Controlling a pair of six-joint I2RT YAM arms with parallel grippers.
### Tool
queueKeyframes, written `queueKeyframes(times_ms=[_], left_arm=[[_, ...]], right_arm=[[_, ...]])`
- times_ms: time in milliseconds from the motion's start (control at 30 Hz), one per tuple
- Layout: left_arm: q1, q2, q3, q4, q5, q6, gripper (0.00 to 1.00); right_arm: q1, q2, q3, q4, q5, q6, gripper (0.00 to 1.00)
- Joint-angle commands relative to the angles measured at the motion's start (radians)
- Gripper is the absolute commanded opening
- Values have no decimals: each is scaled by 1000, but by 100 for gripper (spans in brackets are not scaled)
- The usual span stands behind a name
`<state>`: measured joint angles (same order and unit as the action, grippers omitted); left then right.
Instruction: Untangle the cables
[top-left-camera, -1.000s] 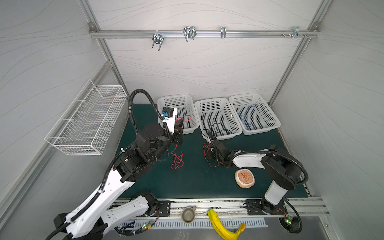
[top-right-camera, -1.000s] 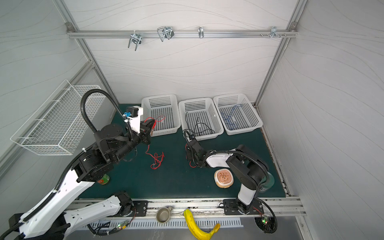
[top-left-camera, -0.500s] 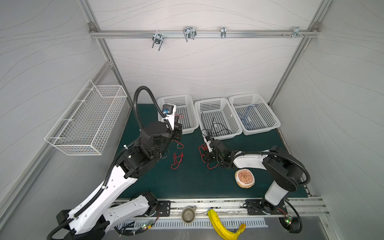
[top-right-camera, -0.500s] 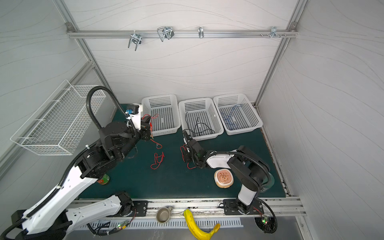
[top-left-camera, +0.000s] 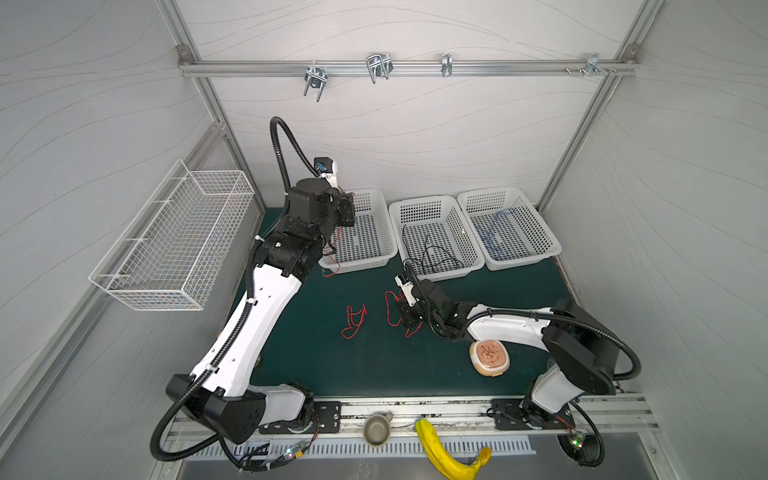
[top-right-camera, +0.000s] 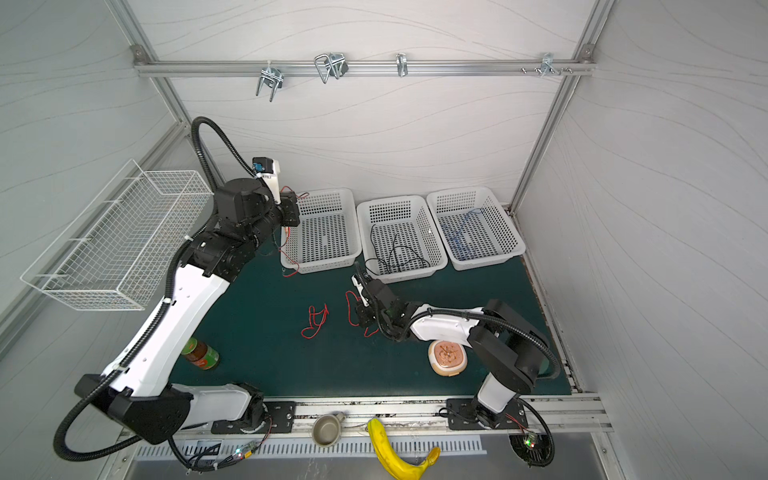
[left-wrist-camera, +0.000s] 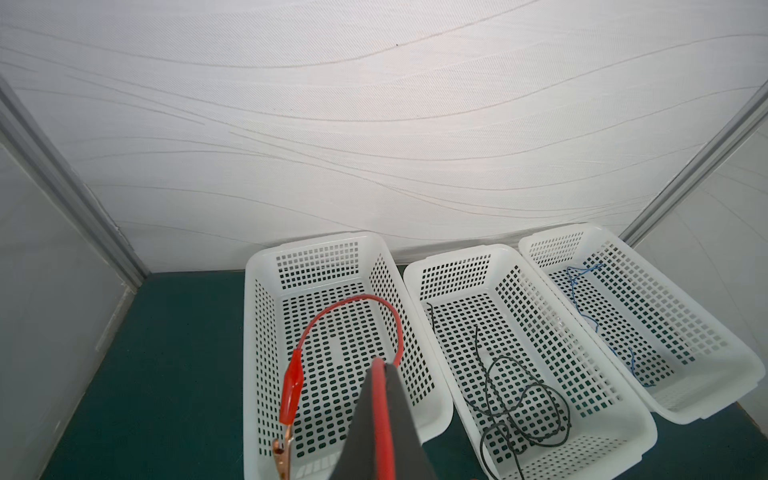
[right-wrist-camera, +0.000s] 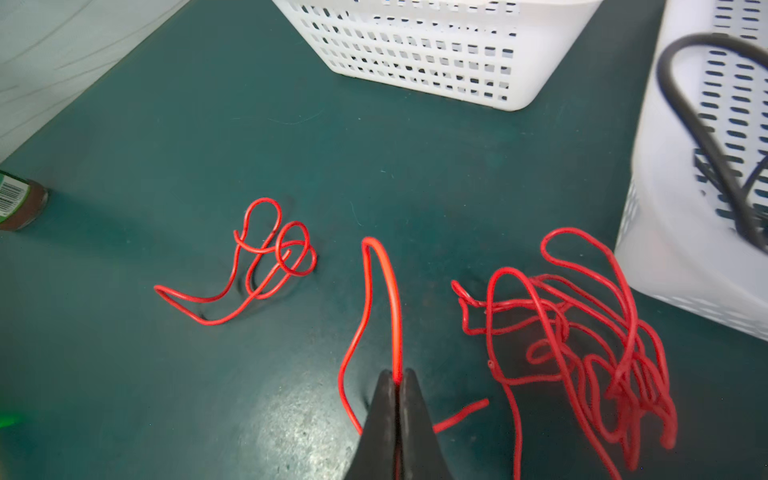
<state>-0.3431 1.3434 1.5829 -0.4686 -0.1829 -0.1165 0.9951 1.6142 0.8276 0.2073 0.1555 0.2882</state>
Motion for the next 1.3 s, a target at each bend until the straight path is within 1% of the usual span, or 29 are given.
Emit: queueKeyframes(times_ms=[0,167,267,367,500,633,767,800,833,933,1167,1233,1267], left_arm=[[48,71,71,49,115,-36,0],[121,186,140,92,220,-108,0],[133,259,195,84,232,-110,0],[133,314,194,62,218,-94,0],[133,348,85,51,186,-104,0],[134,364,-62,60,199,-140,0],[133,379,-159,67,216,-162,0],[133,382,-174,64,219,-165,3],[133,387,-182,55,221,-166,11],[131,392,-196,31,223,-161,31],[106,317,-231,44,212,-138,75],[80,287,-238,52,204,-113,99],[62,271,-244,60,193,-93,100]], right_arm=[[10,-37,6,-22,11,-9,0],[17,-20,24,-22,-3,-1,0],[20,-1,43,-26,-9,1,0],[26,13,61,-28,-17,5,0],[32,13,74,-33,-14,8,0],[32,-1,102,-87,37,5,0],[31,-26,119,-123,82,-2,0],[30,-33,121,-130,94,-3,0],[33,-42,122,-136,106,-3,0],[32,-67,119,-147,140,-1,0],[30,-127,115,-170,192,-24,0],[29,-142,118,-177,204,-35,0],[30,-151,118,-181,209,-38,0]])
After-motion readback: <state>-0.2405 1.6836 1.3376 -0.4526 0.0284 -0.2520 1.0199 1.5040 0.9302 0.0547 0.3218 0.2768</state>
